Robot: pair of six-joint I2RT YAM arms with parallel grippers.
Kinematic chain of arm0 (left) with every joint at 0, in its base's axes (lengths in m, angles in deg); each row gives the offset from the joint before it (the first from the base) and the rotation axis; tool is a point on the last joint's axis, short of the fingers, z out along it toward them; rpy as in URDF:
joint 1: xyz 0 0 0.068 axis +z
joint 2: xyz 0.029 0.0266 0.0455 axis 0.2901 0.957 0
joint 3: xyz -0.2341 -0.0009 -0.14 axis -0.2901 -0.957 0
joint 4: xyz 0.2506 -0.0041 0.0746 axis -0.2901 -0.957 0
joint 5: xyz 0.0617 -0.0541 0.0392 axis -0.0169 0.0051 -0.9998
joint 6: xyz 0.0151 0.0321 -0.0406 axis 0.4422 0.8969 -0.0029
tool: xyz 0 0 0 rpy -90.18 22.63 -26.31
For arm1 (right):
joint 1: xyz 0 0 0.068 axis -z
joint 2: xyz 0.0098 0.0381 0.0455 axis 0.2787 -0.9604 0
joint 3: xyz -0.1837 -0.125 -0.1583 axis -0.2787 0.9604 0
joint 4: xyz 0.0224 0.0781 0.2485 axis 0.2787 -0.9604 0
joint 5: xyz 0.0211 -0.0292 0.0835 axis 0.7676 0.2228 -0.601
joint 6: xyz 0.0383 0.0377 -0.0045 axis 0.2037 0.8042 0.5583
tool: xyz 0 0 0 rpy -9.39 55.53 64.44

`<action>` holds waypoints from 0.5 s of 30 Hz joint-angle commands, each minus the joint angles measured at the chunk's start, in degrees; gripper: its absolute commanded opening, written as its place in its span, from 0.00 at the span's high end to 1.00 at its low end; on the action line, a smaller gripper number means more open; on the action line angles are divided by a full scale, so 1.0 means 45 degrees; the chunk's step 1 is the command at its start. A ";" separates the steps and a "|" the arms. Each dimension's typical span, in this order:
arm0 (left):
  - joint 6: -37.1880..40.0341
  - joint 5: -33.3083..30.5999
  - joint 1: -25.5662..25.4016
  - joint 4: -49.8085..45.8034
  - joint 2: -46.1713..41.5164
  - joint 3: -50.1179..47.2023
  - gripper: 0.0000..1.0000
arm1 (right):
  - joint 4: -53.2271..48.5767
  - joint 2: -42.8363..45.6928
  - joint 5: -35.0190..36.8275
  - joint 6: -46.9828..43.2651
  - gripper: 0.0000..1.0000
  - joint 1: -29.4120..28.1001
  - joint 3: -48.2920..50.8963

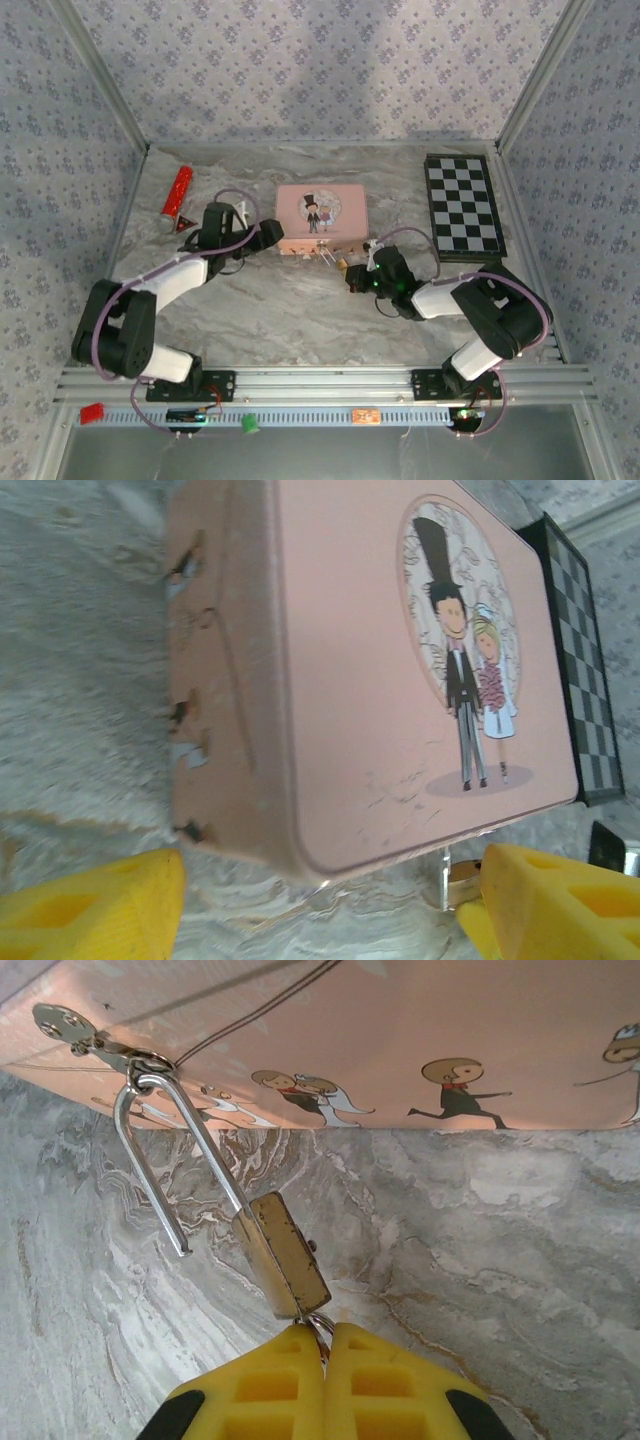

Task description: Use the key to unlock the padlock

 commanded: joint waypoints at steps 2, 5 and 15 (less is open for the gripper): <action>0.0155 0.1166 -0.0278 0.0165 0.0798 0.0680 0.24 | -0.1383 -0.0107 -0.0590 0.0158 1.00 0.0230 -0.0226; 0.0219 0.1276 -0.0414 0.0103 0.1162 0.0880 0.27 | -0.1578 -0.0103 -0.0795 0.0060 1.00 0.0354 -0.0244; 0.0305 0.1238 -0.1030 -0.0475 0.1760 0.1211 0.29 | -0.2719 0.0410 -0.1194 -0.0864 0.89 0.0693 -0.0511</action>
